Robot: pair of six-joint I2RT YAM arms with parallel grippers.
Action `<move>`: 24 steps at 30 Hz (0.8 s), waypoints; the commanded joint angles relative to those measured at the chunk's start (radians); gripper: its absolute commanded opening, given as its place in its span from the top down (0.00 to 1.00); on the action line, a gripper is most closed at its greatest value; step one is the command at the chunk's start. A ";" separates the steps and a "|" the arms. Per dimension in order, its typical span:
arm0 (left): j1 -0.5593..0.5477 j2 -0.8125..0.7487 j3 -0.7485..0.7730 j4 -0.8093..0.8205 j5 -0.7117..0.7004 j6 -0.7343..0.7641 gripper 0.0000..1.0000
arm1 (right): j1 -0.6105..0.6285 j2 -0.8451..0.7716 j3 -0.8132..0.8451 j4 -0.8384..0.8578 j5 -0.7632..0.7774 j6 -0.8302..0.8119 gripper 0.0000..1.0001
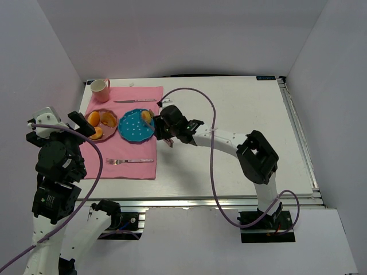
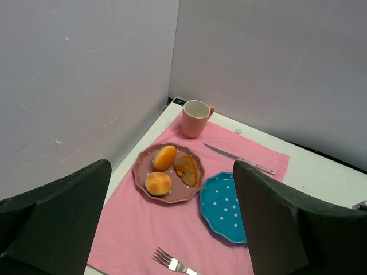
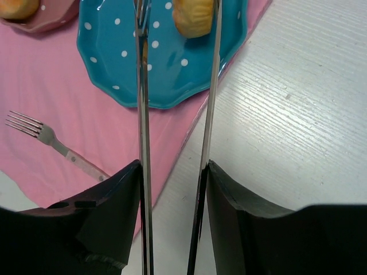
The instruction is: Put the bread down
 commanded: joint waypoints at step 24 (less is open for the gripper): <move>-0.003 -0.006 0.006 -0.012 0.024 -0.022 0.02 | 0.028 -0.341 -0.181 0.056 0.156 0.041 0.45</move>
